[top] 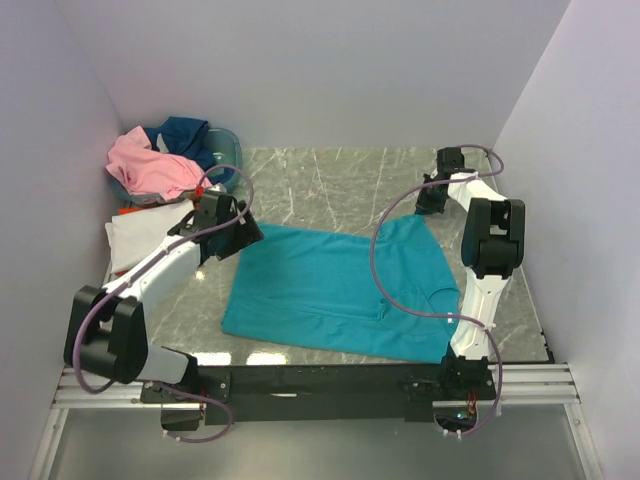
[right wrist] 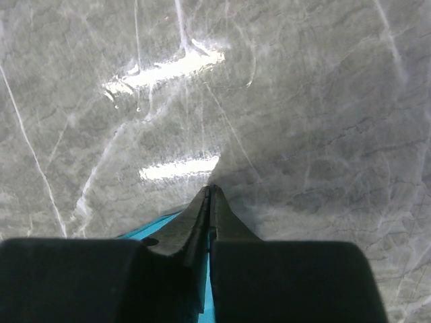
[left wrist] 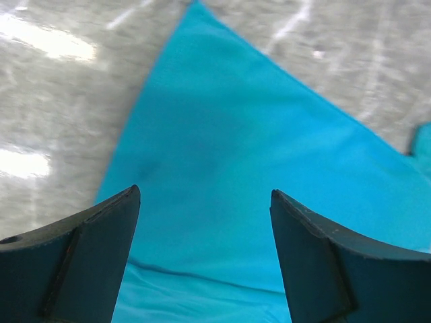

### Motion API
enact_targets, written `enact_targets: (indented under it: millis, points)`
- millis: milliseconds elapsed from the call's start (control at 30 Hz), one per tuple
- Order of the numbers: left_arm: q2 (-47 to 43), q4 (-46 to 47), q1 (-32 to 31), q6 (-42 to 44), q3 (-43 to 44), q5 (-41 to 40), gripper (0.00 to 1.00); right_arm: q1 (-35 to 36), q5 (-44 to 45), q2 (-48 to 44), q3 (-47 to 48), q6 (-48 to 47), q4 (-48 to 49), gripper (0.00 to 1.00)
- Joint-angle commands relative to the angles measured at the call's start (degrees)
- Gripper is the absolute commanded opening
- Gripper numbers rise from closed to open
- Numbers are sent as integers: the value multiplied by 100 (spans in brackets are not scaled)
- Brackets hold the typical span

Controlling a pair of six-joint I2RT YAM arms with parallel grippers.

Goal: Fold and stack the t-shirts
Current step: Fold the tshirt

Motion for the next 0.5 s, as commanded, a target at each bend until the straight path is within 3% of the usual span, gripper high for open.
enact_targets:
  millis: [0,267,467]
  points:
    - [333,188,185,349,355,34,83,65,-124,-183,-145,-74,-216,1]
    - [1529,152,449,911,1427,-415,74,57,-81,-500,-207,-12,-207,0]
    - [2469,381,475,1236,2069,-389,52,57,-124,-562,-251,5,-225,0]
